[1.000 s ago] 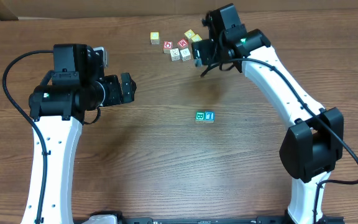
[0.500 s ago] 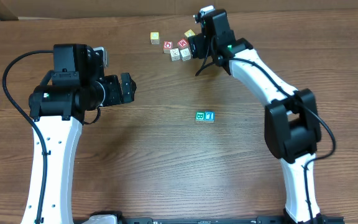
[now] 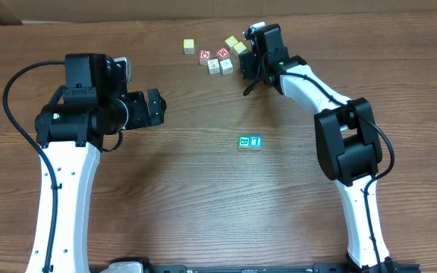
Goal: Flip 5 blocks
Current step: 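Move the right gripper up to the block cluster, then grasp the green-letter block in the cluster with the right gripper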
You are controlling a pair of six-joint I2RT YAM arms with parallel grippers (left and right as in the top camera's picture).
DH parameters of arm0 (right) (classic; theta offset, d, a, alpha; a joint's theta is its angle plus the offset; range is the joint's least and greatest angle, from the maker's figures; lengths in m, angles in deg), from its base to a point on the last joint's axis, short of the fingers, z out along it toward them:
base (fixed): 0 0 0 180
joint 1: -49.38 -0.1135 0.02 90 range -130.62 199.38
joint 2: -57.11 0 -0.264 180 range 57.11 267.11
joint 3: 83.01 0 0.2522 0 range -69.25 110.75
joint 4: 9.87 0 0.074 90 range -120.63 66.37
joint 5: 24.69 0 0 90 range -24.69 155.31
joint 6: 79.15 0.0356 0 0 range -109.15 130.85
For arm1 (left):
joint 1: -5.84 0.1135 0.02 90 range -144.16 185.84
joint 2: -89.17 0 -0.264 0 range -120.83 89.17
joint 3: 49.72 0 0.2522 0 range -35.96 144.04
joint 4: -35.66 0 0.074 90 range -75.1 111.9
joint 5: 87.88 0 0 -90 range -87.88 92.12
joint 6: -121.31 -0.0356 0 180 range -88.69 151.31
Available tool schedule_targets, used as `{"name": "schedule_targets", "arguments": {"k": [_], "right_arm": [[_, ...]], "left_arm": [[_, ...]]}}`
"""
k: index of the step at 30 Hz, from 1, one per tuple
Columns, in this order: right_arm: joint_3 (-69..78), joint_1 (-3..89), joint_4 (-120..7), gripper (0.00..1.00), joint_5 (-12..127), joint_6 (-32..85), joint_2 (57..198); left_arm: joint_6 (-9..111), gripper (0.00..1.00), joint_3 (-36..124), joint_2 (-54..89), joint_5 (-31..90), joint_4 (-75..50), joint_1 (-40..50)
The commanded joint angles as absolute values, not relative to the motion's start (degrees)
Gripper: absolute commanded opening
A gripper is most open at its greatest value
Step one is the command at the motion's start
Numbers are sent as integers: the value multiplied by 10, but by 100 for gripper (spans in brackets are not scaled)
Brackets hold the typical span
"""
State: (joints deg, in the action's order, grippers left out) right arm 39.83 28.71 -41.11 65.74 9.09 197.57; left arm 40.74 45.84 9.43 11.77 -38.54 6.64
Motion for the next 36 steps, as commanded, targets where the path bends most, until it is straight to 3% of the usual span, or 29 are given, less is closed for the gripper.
{"name": "schedule_targets", "arguments": {"k": [1, 7, 23, 26, 30, 36], "right_arm": [[406, 287, -397, 71, 634, 89, 1985], [406, 288, -393, 53, 635, 89, 1986], [406, 288, -372, 51, 627, 92, 1993], [406, 288, -370, 59, 603, 91, 1993], [406, 288, -370, 59, 601, 91, 1993], [406, 289, -370, 49, 601, 91, 1993]], "left_arm": [[403, 100, 469, 93, 118, -385, 66], [403, 100, 469, 93, 118, -385, 66], [403, 100, 469, 93, 118, -385, 66], [403, 100, 469, 93, 118, -385, 66], [403, 100, 469, 93, 118, -385, 66], [403, 100, 469, 93, 118, -385, 66]]}}
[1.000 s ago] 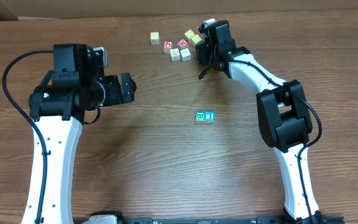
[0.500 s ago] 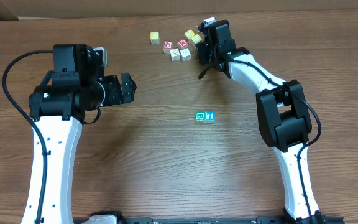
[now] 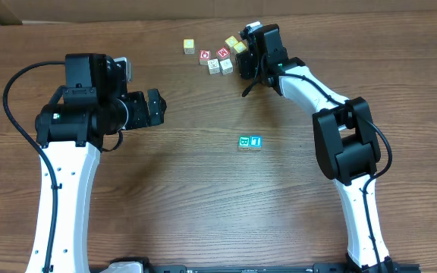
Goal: Flip 5 blocks
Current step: 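Grasp the green-letter block in the cluster with the right gripper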
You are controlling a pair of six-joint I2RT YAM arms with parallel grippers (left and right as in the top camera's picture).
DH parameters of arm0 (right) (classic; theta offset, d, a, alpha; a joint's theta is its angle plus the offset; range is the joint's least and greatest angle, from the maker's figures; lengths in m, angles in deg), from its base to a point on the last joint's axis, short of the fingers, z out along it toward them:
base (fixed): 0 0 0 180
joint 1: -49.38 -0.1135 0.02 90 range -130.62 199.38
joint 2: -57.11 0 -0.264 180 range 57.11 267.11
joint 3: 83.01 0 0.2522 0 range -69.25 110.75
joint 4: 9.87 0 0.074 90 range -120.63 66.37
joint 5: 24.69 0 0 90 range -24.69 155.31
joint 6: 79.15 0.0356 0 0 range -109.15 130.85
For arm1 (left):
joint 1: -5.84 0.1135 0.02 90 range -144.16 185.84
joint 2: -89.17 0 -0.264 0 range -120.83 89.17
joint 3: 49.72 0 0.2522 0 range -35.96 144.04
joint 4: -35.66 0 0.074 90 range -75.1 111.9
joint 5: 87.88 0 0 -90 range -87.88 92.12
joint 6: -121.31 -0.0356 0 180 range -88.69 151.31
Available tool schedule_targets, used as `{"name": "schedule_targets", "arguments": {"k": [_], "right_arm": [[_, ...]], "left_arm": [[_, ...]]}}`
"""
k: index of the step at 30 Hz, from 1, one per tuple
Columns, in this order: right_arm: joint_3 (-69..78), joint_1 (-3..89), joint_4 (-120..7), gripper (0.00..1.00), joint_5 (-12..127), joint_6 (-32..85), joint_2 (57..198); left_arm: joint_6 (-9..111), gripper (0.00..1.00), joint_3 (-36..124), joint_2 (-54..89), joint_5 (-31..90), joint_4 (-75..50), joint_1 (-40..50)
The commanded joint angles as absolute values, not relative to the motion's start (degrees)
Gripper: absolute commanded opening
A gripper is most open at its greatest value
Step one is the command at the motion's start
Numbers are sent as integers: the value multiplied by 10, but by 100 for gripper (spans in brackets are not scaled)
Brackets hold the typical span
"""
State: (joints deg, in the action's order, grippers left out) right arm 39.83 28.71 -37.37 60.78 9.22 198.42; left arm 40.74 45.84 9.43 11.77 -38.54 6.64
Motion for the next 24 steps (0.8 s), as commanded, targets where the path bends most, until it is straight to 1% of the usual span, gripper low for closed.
{"name": "schedule_targets", "arguments": {"k": [1, 6, 7, 9, 12, 13, 15, 16, 24], "right_arm": [[406, 289, -370, 49, 601, 91, 1994], [405, 289, -369, 48, 603, 91, 1996], [405, 289, -369, 49, 603, 91, 1996], [405, 289, -369, 52, 603, 91, 2000], [405, 289, -364, 53, 603, 91, 2012], [405, 289, -362, 53, 603, 91, 2014], [406, 289, -356, 47, 603, 91, 2017], [406, 289, -352, 46, 603, 93, 2015], [411, 289, -334, 46, 603, 93, 1989]], "left_arm": [[403, 100, 469, 93, 118, -385, 66], [403, 100, 469, 93, 118, -385, 66], [403, 100, 469, 93, 118, -385, 66], [403, 100, 469, 93, 118, -385, 66], [403, 100, 469, 93, 118, -385, 66], [403, 100, 469, 93, 118, -385, 66], [403, 100, 469, 93, 118, -385, 66], [403, 100, 469, 93, 118, -385, 66], [403, 100, 469, 93, 118, -385, 66]]}}
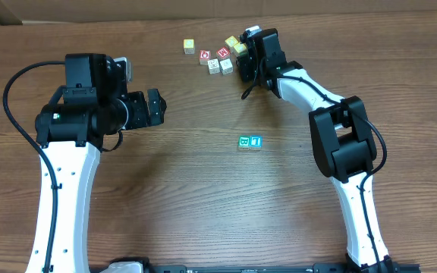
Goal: Flip 5 blocks
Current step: 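Grasp the green-letter block in the cluster with the right gripper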
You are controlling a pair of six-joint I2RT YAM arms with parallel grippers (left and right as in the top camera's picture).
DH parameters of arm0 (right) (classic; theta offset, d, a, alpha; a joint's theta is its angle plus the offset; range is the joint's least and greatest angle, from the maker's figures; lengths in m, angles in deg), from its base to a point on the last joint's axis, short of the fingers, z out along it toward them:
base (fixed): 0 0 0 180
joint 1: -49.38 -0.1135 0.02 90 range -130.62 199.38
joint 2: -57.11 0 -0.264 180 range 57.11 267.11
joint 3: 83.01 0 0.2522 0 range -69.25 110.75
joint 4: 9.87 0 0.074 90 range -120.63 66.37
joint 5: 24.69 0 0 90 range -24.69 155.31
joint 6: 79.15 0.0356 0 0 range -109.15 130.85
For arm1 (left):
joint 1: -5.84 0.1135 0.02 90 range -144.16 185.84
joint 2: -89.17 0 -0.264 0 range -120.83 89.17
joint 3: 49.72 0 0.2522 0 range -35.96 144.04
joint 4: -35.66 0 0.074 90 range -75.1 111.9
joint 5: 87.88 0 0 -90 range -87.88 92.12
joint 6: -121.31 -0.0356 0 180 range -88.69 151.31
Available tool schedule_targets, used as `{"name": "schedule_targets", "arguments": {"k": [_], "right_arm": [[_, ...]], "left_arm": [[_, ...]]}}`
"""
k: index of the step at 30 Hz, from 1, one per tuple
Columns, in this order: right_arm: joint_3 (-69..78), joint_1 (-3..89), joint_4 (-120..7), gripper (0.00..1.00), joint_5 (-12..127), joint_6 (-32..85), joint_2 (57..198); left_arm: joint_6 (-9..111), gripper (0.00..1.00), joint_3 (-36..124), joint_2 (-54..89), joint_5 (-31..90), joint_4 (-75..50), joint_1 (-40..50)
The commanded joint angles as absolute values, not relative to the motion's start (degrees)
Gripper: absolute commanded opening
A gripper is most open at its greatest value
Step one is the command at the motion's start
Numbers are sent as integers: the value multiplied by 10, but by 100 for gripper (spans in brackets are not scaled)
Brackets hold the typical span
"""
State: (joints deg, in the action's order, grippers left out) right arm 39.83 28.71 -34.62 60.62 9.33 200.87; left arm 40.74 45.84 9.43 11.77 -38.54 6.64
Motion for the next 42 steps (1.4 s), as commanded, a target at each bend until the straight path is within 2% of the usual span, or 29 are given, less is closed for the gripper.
{"name": "schedule_targets", "arguments": {"k": [1, 11, 18, 25, 30, 42], "right_arm": [[411, 289, -331, 47, 603, 93, 1989], [411, 289, -318, 47, 603, 93, 1989], [411, 289, -317, 30, 603, 94, 1986], [411, 289, -346, 29, 602, 95, 1937], [411, 288, -418, 25, 603, 103, 1859], [411, 287, -714, 23, 576, 324, 1642]], "left_arm": [[403, 100, 469, 93, 118, -385, 66], [403, 100, 469, 93, 118, -385, 66], [403, 100, 469, 93, 118, -385, 66], [403, 100, 469, 93, 118, -385, 66], [403, 100, 469, 93, 118, -385, 66], [403, 100, 469, 93, 118, -385, 66]]}}
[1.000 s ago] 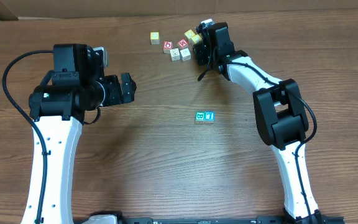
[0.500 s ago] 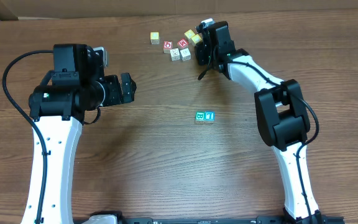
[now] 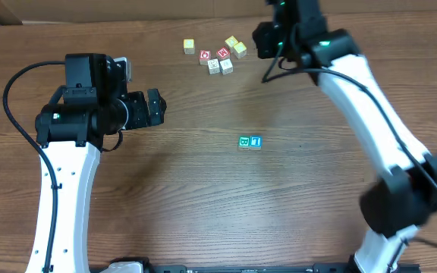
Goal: Flip 5 blocks
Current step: 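Grasp the green-letter block in the cluster with the right gripper, then carry the green block to the row and rotate it while lowering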
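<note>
A cluster of small blocks lies at the far middle of the table: a yellow block (image 3: 189, 46), two red ones (image 3: 205, 55) (image 3: 222, 53), two tan ones (image 3: 214, 66) (image 3: 226, 66) and two more yellow ones (image 3: 232, 42) (image 3: 240, 50). Two teal blocks (image 3: 243, 142) (image 3: 256, 142) sit side by side at the table's centre. My right gripper (image 3: 264, 36) hangs raised just right of the yellow pair, its fingers hidden under the wrist. My left gripper (image 3: 156, 107) rests far left of the blocks, and its fingers are not clear either.
The brown wooden table (image 3: 203, 205) runs to a far edge just behind the cluster. A cardboard surface shows at the top left corner. The right arm (image 3: 370, 98) now stretches across the table's right side.
My right gripper was down at the yellow blocks on the cluster's right edge. It now sits higher and further right, clear of them, with the arm stretched out. The blocks and the left arm are unchanged.
In all three earlier moments my right gripper stood low at the right edge of the cluster, shifting slightly left against the yellow blocks. Now it is raised away from them. The teal pair and the left arm stayed in place throughout.
</note>
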You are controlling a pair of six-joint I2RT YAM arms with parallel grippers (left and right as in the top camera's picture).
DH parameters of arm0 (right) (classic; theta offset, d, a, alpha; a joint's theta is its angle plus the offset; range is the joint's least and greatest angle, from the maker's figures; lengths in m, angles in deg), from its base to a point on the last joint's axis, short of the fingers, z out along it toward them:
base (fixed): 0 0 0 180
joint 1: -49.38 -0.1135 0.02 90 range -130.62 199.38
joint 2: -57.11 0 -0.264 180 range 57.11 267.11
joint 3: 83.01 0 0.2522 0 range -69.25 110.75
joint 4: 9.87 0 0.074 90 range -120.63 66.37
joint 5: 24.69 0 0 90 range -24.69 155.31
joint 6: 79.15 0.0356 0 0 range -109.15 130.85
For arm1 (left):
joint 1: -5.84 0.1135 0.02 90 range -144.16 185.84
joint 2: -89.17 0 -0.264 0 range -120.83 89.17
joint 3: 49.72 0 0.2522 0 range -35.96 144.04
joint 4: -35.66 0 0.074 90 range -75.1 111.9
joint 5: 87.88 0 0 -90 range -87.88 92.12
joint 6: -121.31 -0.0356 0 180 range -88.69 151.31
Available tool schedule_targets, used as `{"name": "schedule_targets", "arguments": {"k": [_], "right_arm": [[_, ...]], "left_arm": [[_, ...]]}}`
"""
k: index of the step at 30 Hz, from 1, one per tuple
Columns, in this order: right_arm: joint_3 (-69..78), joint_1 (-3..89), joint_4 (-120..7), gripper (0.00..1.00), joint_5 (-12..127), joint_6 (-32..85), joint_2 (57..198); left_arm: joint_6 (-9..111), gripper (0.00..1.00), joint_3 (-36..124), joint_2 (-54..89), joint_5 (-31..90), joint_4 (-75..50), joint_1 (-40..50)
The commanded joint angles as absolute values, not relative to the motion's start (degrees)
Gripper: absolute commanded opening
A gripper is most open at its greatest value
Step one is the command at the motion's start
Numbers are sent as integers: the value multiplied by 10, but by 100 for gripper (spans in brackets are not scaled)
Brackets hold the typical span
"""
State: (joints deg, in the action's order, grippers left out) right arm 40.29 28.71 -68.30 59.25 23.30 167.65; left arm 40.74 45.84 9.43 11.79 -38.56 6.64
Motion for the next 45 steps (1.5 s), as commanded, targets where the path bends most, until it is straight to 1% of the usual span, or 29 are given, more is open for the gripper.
{"name": "schedule_targets", "arguments": {"k": [1, 6, 8, 12, 17, 19, 23, 26, 32, 41, 43, 45], "right_arm": [[411, 285, -737, 23, 568, 340, 1633], [397, 245, -829, 22, 558, 384, 1633], [375, 220, -826, 21, 564, 391, 1635], [318, 162, -808, 21, 631, 444, 1637], [227, 90, -729, 21, 698, 502, 1637], [190, 65, -682, 19, 726, 503, 1637], [111, 19, -598, 19, 807, 503, 1637], [63, -6, -537, 18, 834, 503, 1637], [6, -20, -463, 18, 857, 499, 1639], [-10, -20, -443, 18, 878, 499, 1664], [-10, -20, -438, 19, 878, 498, 1678], [-10, -20, -433, 22, 878, 496, 1691]], "left_arm": [[403, 100, 469, 93, 118, -385, 66], [403, 100, 469, 93, 118, -385, 66], [403, 100, 469, 93, 118, -385, 66], [403, 100, 469, 93, 118, -385, 66], [403, 100, 469, 93, 118, -385, 66], [403, 100, 469, 93, 118, -385, 66], [403, 100, 469, 93, 118, -385, 66], [403, 100, 469, 93, 118, -385, 66], [403, 100, 469, 93, 118, -385, 66], [403, 100, 469, 93, 118, -385, 66], [403, 100, 469, 93, 118, -385, 66], [403, 100, 469, 93, 118, -385, 66]]}}
